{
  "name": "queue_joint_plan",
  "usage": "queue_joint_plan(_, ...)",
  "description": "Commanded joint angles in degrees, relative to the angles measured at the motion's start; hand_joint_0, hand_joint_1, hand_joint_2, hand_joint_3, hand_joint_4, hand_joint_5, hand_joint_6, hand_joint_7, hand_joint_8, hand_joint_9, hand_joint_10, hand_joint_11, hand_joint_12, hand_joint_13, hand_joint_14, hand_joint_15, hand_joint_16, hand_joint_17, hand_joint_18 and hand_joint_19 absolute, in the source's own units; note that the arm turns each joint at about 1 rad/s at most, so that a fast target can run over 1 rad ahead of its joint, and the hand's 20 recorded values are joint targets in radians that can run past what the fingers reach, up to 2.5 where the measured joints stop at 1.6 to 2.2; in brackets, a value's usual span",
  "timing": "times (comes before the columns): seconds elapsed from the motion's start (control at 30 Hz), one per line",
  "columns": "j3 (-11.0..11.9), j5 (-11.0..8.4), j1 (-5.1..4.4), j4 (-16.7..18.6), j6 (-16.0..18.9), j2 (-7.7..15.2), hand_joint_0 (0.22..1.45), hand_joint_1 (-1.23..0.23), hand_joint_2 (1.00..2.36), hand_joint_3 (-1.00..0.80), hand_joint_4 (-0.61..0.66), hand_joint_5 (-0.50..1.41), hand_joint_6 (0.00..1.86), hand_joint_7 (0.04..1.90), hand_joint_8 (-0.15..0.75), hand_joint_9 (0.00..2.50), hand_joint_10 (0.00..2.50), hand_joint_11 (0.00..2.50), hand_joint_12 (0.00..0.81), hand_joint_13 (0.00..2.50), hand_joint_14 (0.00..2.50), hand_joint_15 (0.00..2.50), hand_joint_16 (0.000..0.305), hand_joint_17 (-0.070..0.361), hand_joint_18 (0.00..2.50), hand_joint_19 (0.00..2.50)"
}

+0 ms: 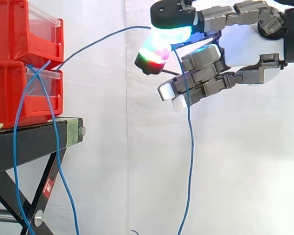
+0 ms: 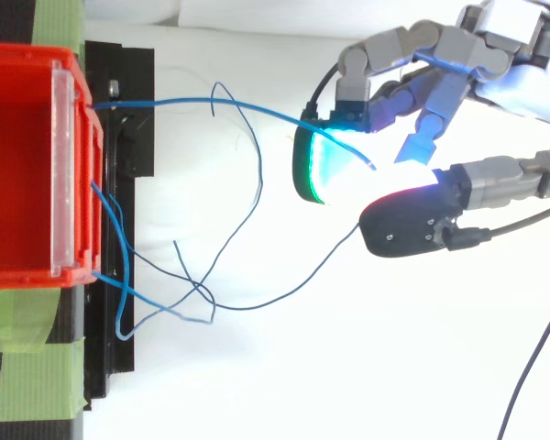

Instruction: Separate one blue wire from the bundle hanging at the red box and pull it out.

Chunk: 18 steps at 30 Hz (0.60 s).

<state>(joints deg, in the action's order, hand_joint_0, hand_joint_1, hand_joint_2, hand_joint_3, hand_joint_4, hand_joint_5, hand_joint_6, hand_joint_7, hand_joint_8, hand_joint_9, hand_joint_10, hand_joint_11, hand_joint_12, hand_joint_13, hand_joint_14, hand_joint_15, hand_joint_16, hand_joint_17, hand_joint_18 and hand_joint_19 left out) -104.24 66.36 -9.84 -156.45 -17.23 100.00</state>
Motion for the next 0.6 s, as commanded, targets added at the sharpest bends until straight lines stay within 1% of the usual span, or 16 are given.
queue_joint_plan(0.0, 0.0, 0.0, 0.0, 0.0, 0.0, 0.02, 0.61, -0.75, 1.01, 0.29, -0.13, -0.08, 0.86, 1.31, 0.353, 1.41, 0.01, 1.59, 0.45, 0.85, 0.03, 0.81, 0.062, 0.139, 0.66, 0.56)
queue_joint_plan(0.13, 0.0, 0.0, 0.0, 0.0, 0.0, 0.02, 0.61, -0.75, 1.03, 0.28, -0.13, -0.08, 0.86, 1.31, 0.351, 1.41, 0.01, 1.58, 0.448, 0.85, 0.02, 0.82, 0.062, 0.139, 0.66, 0.55)
queue_joint_plan(0.57, -0.09, 0.0, 0.0, 0.0, 0.0, -0.07, 0.61, -0.75, 1.0, 0.29, -0.13, -0.09, 0.86, 1.3, 0.347, 1.4, 0.01, 1.6, 0.448, 0.84, 0.02, 0.82, 0.061, 0.137, 0.66, 0.55)
